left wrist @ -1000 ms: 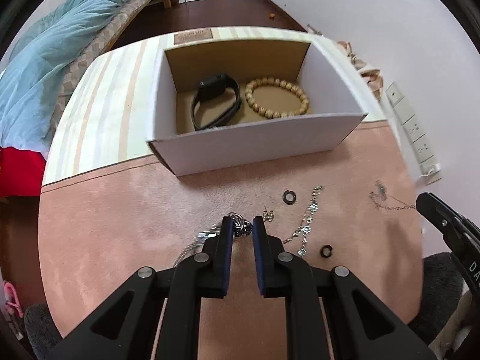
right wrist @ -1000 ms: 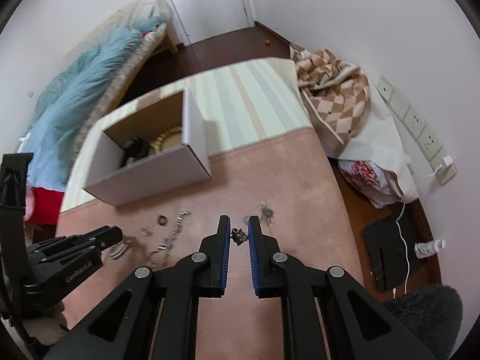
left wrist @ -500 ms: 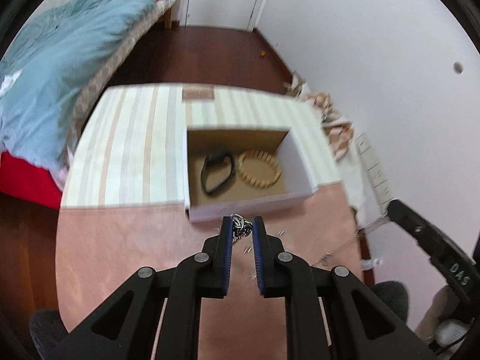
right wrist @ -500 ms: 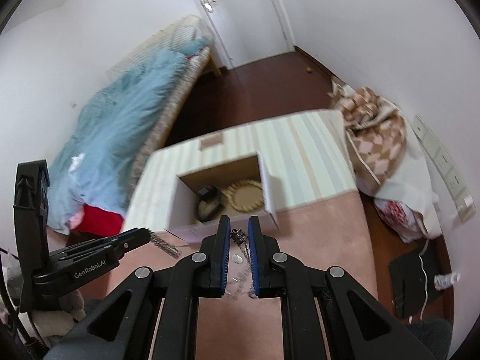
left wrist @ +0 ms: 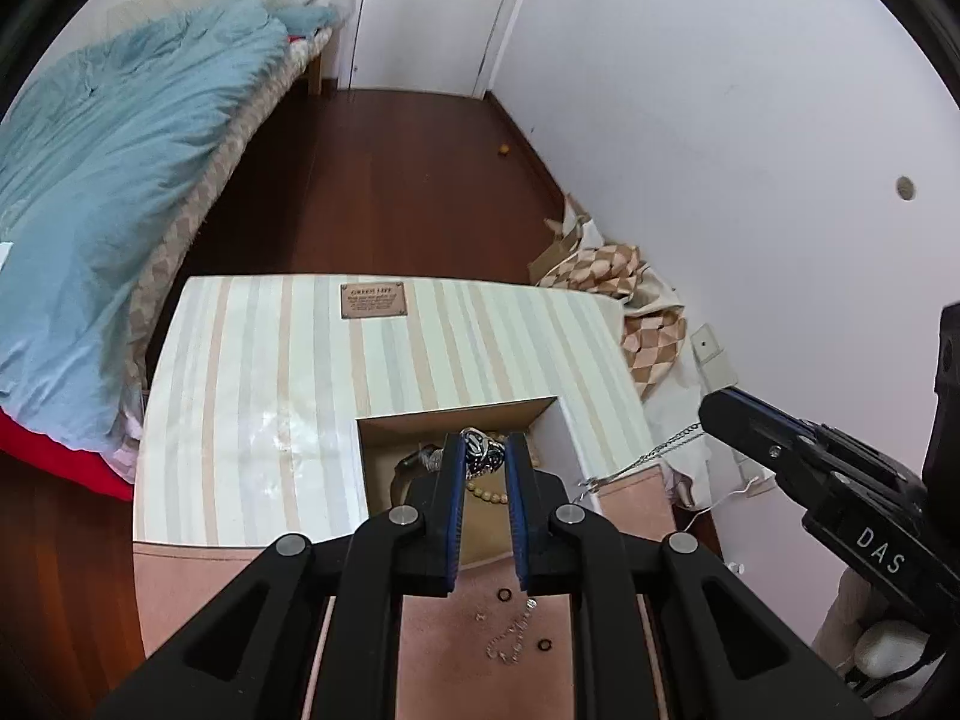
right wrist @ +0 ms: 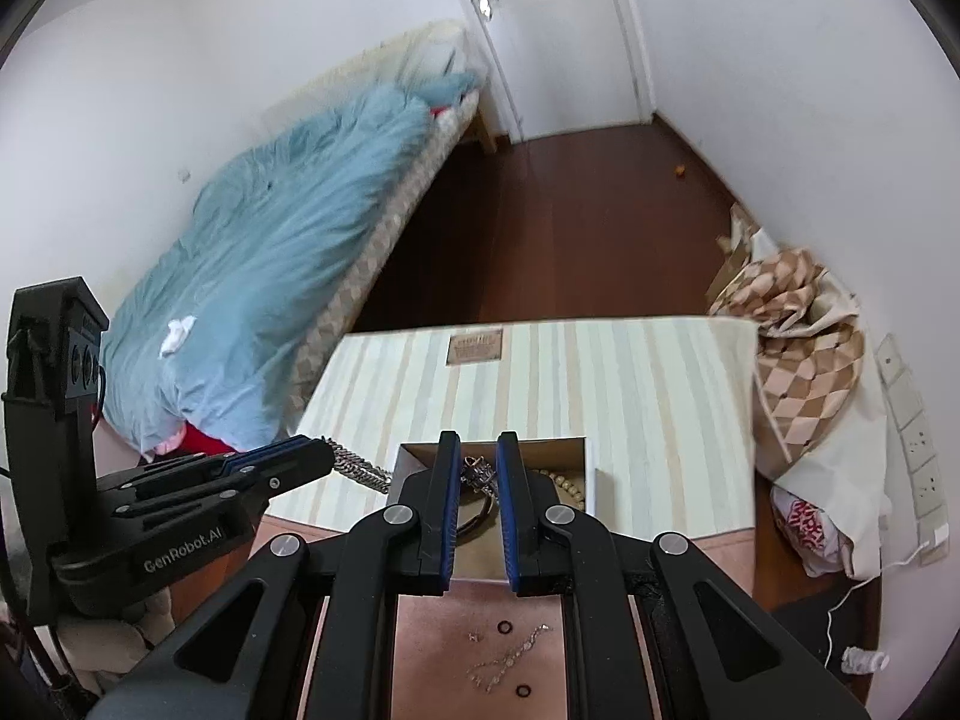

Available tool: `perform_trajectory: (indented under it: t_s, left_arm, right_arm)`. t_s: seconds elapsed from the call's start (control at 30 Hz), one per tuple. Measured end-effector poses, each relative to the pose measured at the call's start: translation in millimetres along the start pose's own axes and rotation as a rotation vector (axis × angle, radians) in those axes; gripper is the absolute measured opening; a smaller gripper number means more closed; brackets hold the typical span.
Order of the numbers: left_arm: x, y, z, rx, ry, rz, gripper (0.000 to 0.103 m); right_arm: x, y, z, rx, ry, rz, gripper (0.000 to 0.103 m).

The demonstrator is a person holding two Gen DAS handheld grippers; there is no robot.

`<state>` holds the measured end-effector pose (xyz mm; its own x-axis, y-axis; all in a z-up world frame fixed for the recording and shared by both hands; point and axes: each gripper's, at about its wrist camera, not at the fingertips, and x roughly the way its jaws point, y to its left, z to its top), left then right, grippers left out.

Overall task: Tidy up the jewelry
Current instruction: 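Carry both chains into the white box and open both tools, then withdraw both tools from the box toward the remaining small jewelry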

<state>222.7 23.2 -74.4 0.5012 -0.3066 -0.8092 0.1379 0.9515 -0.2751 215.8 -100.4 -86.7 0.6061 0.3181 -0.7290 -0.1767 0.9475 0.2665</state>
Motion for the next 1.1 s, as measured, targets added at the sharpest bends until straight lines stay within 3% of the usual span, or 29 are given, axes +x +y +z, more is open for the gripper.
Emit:
perform_trajectory:
  t_s: [0.17,0.47,0.63,0.67,0.7,0.77,0.8,0.93,1.07,1.1]
  left_arm:
    - [40,15,2,-0.029,0.087,0.004,0.01]
    - [102,33,1,-0.068,0.225,0.063,0.011]
    - [103,36,1,-0.09,0.223,0.07,0.014]
    - [100,35,1,-0.087,0.214,0.085,0.025]
    - [97,35,1,-0.084,0.204,0.104,0.046]
    - [90,37,3,-0.088,0.176,0.119,0.069]
    - [87,38,4,-0.092,0.166,0.128,0.07]
    - [76,43,5,-0.092,0.144,0.172,0.07]
    - [67,48,1,-0.091,0.131,0.229,0.086]
    - [64,48,-1,-0.088,0.121,0.25,0.086]
  right_arm:
    - [51,-11,11,0.006,0.092,-0.024,0.013]
    - [112,-29,13,-0.01,0.18,-0.087,0.013]
    - [134,-37,3,0.011,0.297,-0.038,0.013]
    - [137,-38,-1,0.026,0.327,-0.021,0.013]
    - [138,-38,-4,0.034,0.35,-0.002,0.013]
    - [140,-37,-10,0.045,0.389,0.03,0.014]
    - [141,-37,-12,0.051,0.406,0.039,0.016]
    - [139,-40,-17,0.093,0.432,0.082,0.047]
    - [129,-43,-16,0.109,0.413,0.071,0.05]
    - [126,-43,-15,0.106,0.404,0.059,0.056]
